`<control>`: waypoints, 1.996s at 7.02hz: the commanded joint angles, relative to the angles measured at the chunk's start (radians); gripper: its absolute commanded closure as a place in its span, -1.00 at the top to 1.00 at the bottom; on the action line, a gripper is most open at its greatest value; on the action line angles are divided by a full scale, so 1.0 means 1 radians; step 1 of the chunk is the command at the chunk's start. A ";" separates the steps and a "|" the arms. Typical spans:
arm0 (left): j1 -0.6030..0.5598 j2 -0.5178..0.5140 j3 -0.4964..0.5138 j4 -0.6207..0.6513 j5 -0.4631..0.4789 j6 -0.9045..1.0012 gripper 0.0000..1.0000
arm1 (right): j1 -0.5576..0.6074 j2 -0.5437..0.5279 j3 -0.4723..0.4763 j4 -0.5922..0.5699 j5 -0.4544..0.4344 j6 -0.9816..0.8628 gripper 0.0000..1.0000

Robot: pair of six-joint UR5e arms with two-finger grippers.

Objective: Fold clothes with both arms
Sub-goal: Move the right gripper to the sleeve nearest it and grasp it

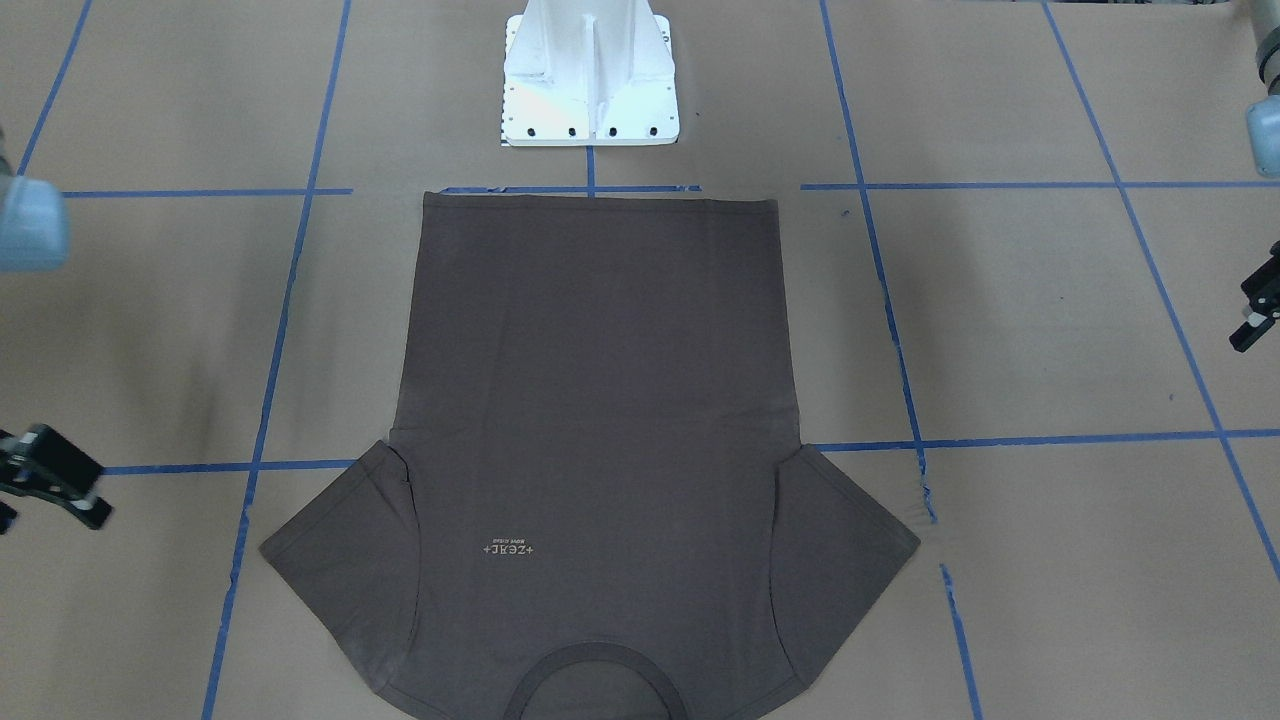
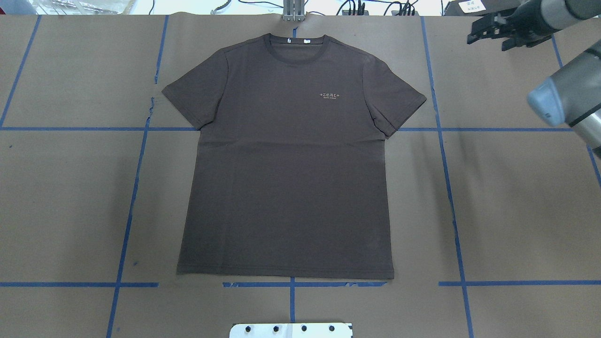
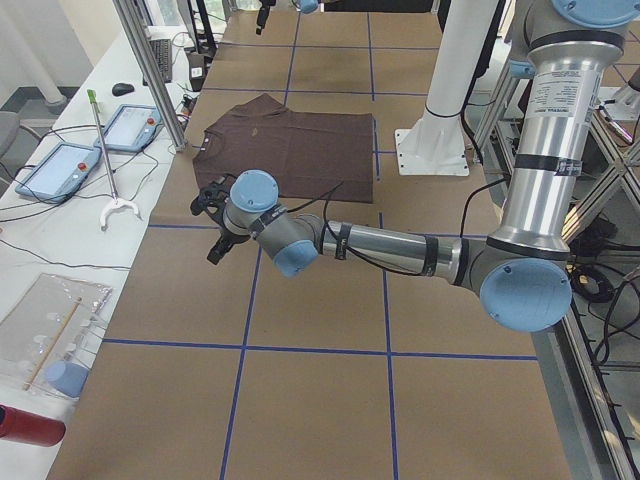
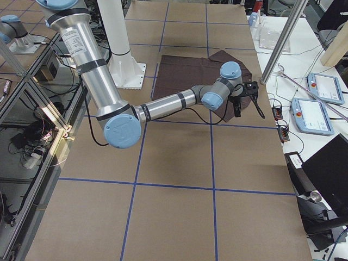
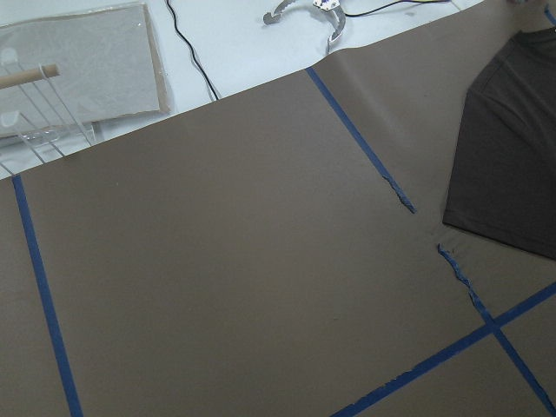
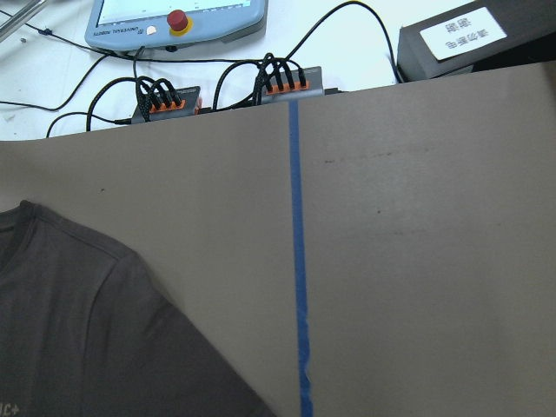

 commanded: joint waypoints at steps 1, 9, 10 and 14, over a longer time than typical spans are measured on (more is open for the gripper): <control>0.002 0.000 0.000 -0.011 0.000 -0.002 1.00 | -0.138 0.068 -0.164 0.151 -0.171 0.143 0.68; 0.003 -0.001 0.001 -0.013 0.000 0.000 1.00 | -0.258 0.096 -0.299 0.205 -0.266 0.141 0.37; 0.003 0.000 0.001 -0.013 0.000 0.000 1.00 | -0.262 0.094 -0.297 0.205 -0.266 0.140 0.37; 0.003 0.000 0.004 -0.013 0.002 0.003 1.00 | -0.262 0.099 -0.288 0.199 -0.270 0.129 -1.00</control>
